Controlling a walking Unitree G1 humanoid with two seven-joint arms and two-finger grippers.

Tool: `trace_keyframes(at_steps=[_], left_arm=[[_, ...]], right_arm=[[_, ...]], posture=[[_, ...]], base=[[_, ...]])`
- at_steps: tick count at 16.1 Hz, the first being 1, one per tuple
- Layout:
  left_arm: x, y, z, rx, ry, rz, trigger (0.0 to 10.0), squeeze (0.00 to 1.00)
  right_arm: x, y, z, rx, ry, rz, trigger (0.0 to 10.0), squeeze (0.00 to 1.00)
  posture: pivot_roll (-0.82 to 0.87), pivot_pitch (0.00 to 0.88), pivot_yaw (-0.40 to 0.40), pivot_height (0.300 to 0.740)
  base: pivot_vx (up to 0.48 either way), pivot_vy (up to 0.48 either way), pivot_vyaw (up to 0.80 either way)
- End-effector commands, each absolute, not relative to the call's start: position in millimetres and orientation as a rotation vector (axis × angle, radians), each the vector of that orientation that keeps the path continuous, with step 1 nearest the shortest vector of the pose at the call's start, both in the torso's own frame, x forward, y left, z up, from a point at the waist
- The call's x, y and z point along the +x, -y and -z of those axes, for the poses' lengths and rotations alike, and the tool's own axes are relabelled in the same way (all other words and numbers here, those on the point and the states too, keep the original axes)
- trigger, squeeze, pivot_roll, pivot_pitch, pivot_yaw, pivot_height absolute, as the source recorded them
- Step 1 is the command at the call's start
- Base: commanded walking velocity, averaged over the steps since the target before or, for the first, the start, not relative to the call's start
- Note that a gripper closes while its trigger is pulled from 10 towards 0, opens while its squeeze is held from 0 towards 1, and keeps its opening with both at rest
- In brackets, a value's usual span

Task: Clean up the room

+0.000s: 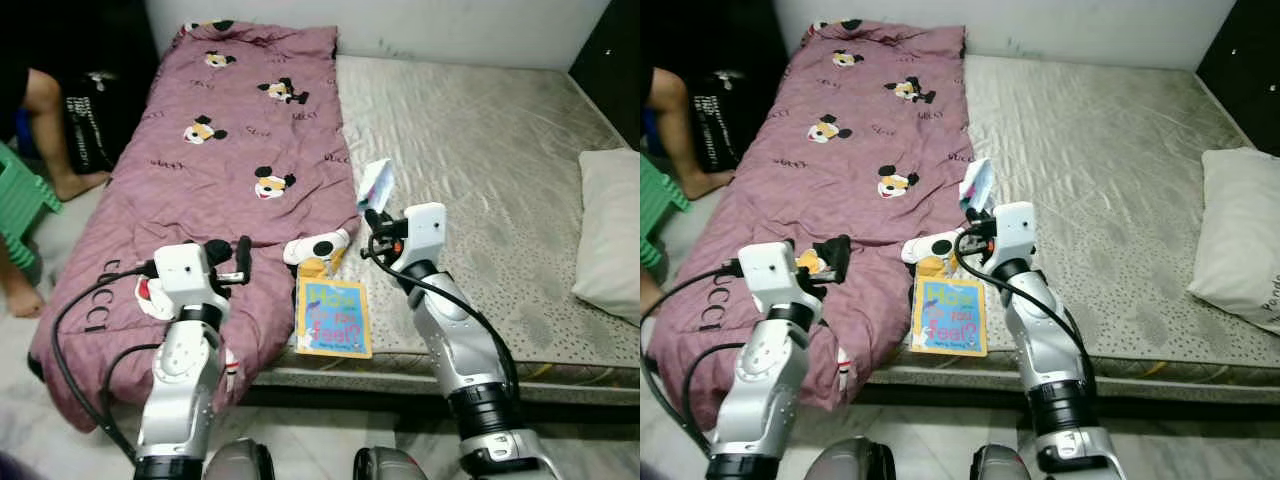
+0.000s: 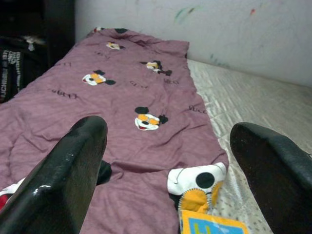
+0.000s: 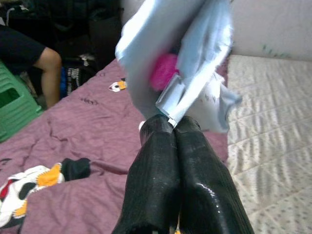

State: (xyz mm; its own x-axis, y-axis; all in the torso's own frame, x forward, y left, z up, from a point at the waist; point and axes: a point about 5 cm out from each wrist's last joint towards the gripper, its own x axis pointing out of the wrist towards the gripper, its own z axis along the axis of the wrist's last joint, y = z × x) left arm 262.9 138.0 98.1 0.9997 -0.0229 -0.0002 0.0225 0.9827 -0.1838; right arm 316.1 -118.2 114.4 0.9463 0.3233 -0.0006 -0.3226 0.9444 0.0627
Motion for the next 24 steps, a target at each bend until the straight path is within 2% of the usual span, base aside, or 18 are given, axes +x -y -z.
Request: trace_keyframes(at_steps=[1,9,14,24], left_arm=[[262.7,-137.6,-96.7,-0.192,-0.008,0.024,10.0,0.00],[263.1,-137.0,-96.6,-0.193,-0.007,0.019,10.0,0.00],[261.7,-134.9,-100.4,-0.205,0.025,0.050,10.0,0.00],[261.1,-133.6,-101.5,-0.207,0.033,0.085,10.0,0.00]], right_arm=[[318.6,119.8,-118.4,0.065,0.003,-0.321,10.0,0.00],[319.0,118.4,-118.9,0.050,0.005,-0.334,10.0,0.00],[317.0,118.6,-117.2,0.042,0.001,-0.339,10.0,0.00],[317.5,118.0,-117.2,0.043,0.005,-0.336,10.0,0.00]], posture=[[-0.01,0.045,-0.021,0.740],[-0.02,0.042,-0.022,0.740],[-0.02,0.045,-0.021,0.740],[-0.02,0.043,-0.017,0.740]], base=[[0.000,0.480,0.00],[0.000,0.480,0.00],[0.000,0.000,0.00],[0.331,0.000,0.00]])
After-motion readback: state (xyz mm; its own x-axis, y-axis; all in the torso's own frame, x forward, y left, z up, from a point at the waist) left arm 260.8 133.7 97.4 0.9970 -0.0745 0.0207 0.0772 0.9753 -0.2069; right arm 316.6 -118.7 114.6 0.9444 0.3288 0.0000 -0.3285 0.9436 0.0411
